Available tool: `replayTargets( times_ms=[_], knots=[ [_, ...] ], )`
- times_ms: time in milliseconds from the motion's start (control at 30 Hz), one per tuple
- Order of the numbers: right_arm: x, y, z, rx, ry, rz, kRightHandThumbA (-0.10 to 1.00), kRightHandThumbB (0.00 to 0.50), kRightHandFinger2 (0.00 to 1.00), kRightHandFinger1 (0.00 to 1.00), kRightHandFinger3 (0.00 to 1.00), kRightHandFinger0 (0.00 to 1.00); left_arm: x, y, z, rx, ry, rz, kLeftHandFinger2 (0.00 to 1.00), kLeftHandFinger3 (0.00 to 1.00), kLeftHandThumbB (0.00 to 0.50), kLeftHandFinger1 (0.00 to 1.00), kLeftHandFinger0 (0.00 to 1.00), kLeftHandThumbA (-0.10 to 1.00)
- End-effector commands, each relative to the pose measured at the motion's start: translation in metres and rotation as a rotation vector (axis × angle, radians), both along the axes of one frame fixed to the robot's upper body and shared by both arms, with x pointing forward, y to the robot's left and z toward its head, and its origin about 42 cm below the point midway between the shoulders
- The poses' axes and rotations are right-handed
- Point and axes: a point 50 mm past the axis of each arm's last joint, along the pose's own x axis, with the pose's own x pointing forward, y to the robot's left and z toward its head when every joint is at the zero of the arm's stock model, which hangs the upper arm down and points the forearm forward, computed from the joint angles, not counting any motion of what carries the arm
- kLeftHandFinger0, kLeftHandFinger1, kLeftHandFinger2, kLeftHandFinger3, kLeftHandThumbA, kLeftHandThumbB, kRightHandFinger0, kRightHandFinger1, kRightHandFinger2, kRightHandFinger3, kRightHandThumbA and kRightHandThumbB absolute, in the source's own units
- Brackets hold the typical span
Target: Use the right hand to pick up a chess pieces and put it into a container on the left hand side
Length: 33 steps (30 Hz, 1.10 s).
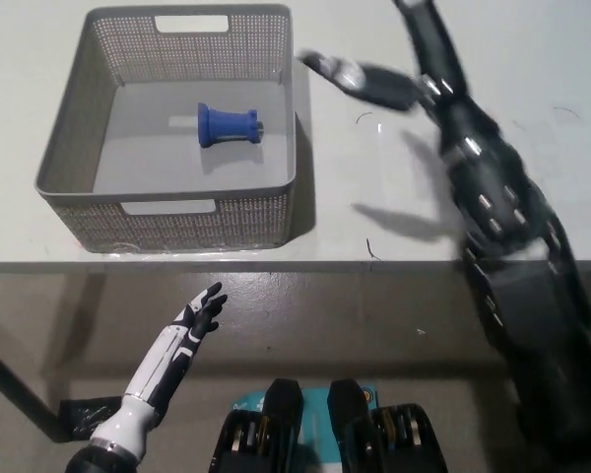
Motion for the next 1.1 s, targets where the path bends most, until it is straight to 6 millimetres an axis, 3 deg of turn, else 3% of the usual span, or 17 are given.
replayTargets(
  times_ms=[0,33,100,133,267,467,533,567,600,633,667,833,1067],
  knots=[
    [-0.103,-0.080,-0.008,0.113,-0.177,-0.022,1.00,0.317,1.00,1.00,1.00,1.00,-0.008,0.002,0.000,-0.008,-0.029,-0.020,1.00,1.00,0.164,1.00,1.00,1.00],
    [-0.113,-0.086,-0.031,0.106,-0.133,-0.037,1.00,0.316,1.00,1.00,1.00,1.00,-0.010,0.003,-0.002,-0.007,-0.025,-0.017,1.00,1.00,0.163,1.00,1.00,1.00],
    [-0.120,-0.090,-0.051,0.109,-0.085,-0.028,1.00,0.319,1.00,1.00,1.00,1.00,-0.013,0.003,-0.005,-0.010,-0.016,-0.015,1.00,1.00,0.161,1.00,1.00,1.00],
    [-0.127,-0.095,-0.074,0.094,-0.024,-0.035,1.00,0.296,1.00,1.00,1.00,1.00,-0.014,0.004,-0.008,-0.010,-0.013,-0.013,1.00,1.00,0.159,1.00,1.00,1.00],
    [-0.140,-0.103,-0.121,0.115,0.097,-0.027,1.00,0.280,1.00,1.00,1.00,1.00,-0.018,0.004,-0.015,-0.018,-0.002,-0.001,1.00,1.00,0.158,1.00,1.00,1.00],
    [-0.152,-0.104,-0.165,0.158,0.216,-0.033,0.97,0.281,1.00,1.00,1.00,1.00,-0.019,0.005,-0.019,-0.029,0.016,0.001,1.00,1.00,0.179,1.00,1.00,1.00],
    [-0.158,-0.106,-0.179,0.167,0.270,-0.042,1.00,0.318,1.00,1.00,1.00,1.00,-0.018,0.005,-0.019,-0.022,0.013,0.005,1.00,1.00,0.187,1.00,1.00,1.00],
    [-0.160,-0.106,-0.186,0.179,0.291,-0.049,0.99,0.296,1.00,1.00,1.00,1.00,-0.017,0.005,-0.019,-0.013,0.007,0.009,1.00,1.00,0.188,1.00,1.00,1.00],
    [-0.163,-0.106,-0.193,0.192,0.322,-0.054,1.00,0.328,1.00,1.00,1.00,1.00,-0.016,0.006,-0.018,-0.017,0.003,0.010,1.00,1.00,0.187,1.00,1.00,1.00],
    [-0.168,-0.108,-0.202,0.201,0.358,-0.041,1.00,0.315,1.00,1.00,1.00,1.00,-0.016,0.006,-0.018,-0.025,0.008,0.015,1.00,1.00,0.193,1.00,1.00,1.00],
    [-0.173,-0.108,-0.208,0.207,0.374,-0.039,1.00,0.296,1.00,1.00,1.00,1.00,-0.016,0.006,-0.018,-0.027,0.012,0.013,1.00,1.00,0.199,1.00,1.00,1.00],
    [-0.186,-0.108,-0.235,0.235,0.464,-0.012,0.98,0.305,1.00,1.00,1.00,1.00,-0.014,0.006,-0.015,-0.020,-0.006,0.020,1.00,1.00,0.187,1.00,1.00,1.00],
    [-0.184,-0.106,-0.235,0.209,0.474,-0.025,1.00,0.310,1.00,1.00,1.00,1.00,-0.012,0.004,-0.010,-0.025,-0.023,0.019,1.00,1.00,0.194,1.00,1.00,1.00]
  ],
)
